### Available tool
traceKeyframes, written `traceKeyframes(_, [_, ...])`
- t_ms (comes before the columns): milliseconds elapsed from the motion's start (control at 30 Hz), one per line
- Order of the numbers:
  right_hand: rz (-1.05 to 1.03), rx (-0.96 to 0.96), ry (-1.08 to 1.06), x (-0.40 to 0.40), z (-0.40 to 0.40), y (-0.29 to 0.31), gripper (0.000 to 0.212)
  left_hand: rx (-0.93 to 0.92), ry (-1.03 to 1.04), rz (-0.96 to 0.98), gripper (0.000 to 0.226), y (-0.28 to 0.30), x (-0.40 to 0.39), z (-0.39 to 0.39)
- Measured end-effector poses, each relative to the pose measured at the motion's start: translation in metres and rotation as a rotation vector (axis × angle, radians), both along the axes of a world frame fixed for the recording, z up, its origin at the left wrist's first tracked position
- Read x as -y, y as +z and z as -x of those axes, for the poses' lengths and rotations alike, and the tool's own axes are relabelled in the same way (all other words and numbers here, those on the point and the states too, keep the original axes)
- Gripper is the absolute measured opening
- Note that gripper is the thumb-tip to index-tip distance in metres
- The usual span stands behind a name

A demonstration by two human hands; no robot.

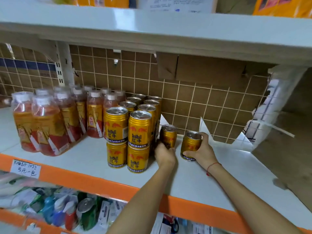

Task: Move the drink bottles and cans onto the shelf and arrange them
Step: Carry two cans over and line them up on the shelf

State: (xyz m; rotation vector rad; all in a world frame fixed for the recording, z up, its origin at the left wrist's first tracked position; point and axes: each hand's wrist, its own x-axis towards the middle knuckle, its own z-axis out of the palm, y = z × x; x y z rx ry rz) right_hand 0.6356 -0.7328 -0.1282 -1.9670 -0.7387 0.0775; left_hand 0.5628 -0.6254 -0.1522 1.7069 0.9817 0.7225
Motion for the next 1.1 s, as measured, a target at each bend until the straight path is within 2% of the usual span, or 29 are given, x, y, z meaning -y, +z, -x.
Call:
traceKeyframes(400, [-0.005,0.024,0.030,-0.012,-0.020,-0.003,0.090,-0.107,0.002,-0.012,0.031,0.005,-0.009,-0.033])
traceKeyframes(467, [0.006,0.021,0.023,-0.011,-0.021,-0.002,0.091,-0.084,0.030,-0.024,0.030,0.007,-0.003,-0.027])
traceKeyframes(567, [0.020,0.012,0.025,-0.010,-0.021,0.000,0.091,-0.025,0.053,0.078,0.033,0.012,-0.002,-0.018])
traceKeyframes(633, [0.024,0.004,0.026,-0.010,-0.022,0.001,0.091,0.002,0.058,0.208,0.036,0.014,-0.006,-0.020])
traceKeyframes(667, [0.023,0.002,0.023,-0.010,-0.023,0.001,0.091,0.054,0.077,0.337,0.037,0.016,-0.005,-0.021])
traceKeyframes(700, [0.022,0.004,0.019,-0.010,-0.023,0.001,0.091,0.150,0.097,0.514,0.035,0.017,-0.005,-0.023])
traceKeyframes(767, [0.024,0.006,0.015,-0.011,-0.024,0.001,0.092,0.460,0.131,0.907,0.029,0.024,-0.004,-0.022])
traceKeyframes(833, [0.025,0.000,0.012,-0.011,-0.024,0.000,0.092,0.730,0.146,1.203,0.025,0.032,-0.001,-0.019])
traceKeyframes(933, [0.022,0.002,0.008,-0.012,-0.024,-0.001,0.091,0.889,0.154,1.415,0.040,0.044,-0.004,-0.013])
traceKeyframes(1033, [0.018,-0.006,0.007,-0.012,-0.024,-0.001,0.091,0.934,0.158,1.569,0.042,0.053,-0.009,-0.011])
traceKeyframes(1100, [0.019,-0.005,0.005,-0.011,-0.024,-0.001,0.091,0.912,0.159,1.596,0.044,0.056,-0.016,-0.011])
